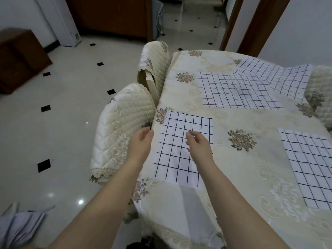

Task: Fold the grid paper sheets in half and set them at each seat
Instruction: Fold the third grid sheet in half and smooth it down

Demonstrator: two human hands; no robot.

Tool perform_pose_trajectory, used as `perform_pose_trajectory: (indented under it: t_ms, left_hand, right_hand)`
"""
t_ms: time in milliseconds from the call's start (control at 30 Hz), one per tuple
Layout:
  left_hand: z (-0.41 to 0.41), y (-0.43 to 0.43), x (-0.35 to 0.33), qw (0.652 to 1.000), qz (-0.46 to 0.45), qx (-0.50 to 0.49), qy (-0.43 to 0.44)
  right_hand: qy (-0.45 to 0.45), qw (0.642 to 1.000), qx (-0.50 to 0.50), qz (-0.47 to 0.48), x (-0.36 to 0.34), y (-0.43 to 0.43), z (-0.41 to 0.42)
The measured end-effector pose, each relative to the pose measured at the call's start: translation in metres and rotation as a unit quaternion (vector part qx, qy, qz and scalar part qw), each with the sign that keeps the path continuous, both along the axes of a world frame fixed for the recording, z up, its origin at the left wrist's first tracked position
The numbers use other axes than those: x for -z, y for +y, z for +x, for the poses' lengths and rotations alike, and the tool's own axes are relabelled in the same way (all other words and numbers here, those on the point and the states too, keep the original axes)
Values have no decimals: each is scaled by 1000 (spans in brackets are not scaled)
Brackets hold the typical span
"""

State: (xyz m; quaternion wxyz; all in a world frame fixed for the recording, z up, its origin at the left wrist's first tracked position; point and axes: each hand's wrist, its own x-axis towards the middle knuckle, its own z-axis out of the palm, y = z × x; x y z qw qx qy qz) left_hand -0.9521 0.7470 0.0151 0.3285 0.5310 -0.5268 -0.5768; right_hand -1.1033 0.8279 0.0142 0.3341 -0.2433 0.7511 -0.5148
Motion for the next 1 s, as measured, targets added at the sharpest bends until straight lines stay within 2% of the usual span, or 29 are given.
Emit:
perform_pose_trajectory:
  t_ms: [167, 333, 467, 700, 1000]
  left_hand:
    - [42, -3, -50, 987, -54, -119, 90]
    - [114, -2, -70, 962, -85, -242, 93]
    - [175, 4, -65, 939, -88, -324, 78]
    - [270, 19, -36, 906, -65, -414, 65]
    - [369, -19, 23, 899, 45, -427, 85]
  right_hand:
    - [-57, 991, -54, -110, -49, -35, 39]
    - [-107, 974, -146, -132, -68, -67, 100]
    - [-138, 956, -225, -131, -67, -83, 160]
    - [-178, 922, -326, -113, -53, -105, 263]
    - [-160, 926, -342, -18, 2, -150, 358]
